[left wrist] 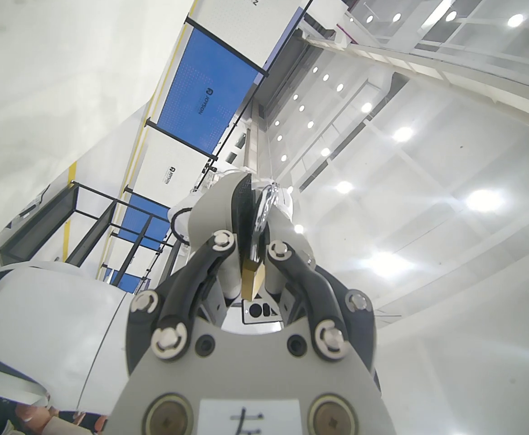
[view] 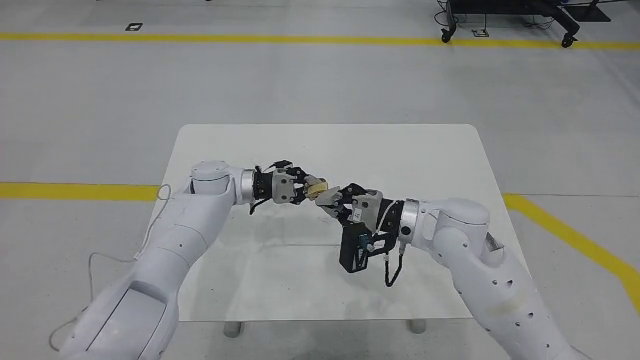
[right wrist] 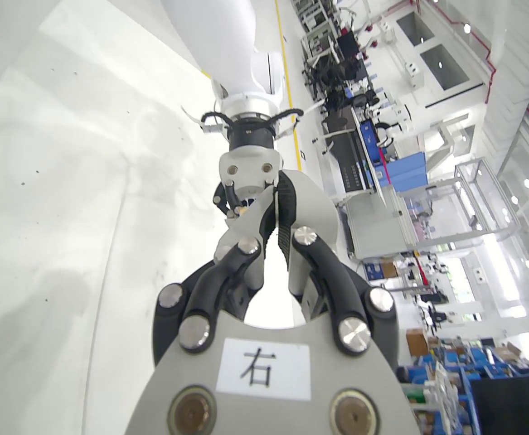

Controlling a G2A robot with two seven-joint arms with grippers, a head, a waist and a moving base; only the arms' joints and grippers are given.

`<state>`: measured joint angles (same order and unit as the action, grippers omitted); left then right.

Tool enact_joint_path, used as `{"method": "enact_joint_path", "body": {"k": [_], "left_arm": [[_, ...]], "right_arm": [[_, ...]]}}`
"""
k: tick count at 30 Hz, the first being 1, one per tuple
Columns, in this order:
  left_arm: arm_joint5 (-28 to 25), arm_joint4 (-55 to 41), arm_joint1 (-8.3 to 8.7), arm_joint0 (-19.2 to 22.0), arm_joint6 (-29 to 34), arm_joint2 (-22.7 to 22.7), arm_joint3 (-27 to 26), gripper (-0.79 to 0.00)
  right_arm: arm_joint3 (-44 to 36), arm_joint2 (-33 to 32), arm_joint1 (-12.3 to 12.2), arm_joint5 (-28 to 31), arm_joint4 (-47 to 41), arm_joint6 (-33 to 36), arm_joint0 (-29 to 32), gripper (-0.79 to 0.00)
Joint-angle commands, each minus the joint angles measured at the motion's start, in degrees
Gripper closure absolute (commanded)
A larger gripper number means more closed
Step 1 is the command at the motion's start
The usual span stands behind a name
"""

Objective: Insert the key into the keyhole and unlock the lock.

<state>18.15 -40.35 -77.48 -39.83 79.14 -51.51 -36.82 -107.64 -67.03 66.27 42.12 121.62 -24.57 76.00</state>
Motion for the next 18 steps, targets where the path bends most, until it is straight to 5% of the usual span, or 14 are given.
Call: {"method": "enact_joint_path", "body": {"k": [1, 4, 18], "left_arm": [[-0.16, -0.10, 0.02, -0.04, 0.86, -0.01, -0.08, 0.000], [-0.02, -0.48, 0.07, -0.01, 1.67, -0.22, 0.19, 0.000], [0.45, -0.53, -0.07, 0.09, 2.08, -0.04, 0.49, 0.000]], "right_arm": [[2.23, 0.50, -0.07, -0.36, -1.10, -3.53, -0.69, 0.000], [3.10, 0.60, -0.26, 0.45, 2.16, 1.66, -1.60, 0.000], [3.32, 0.30, -0.92, -0.08, 0.31, -3.06, -0.15, 0.000]]}}
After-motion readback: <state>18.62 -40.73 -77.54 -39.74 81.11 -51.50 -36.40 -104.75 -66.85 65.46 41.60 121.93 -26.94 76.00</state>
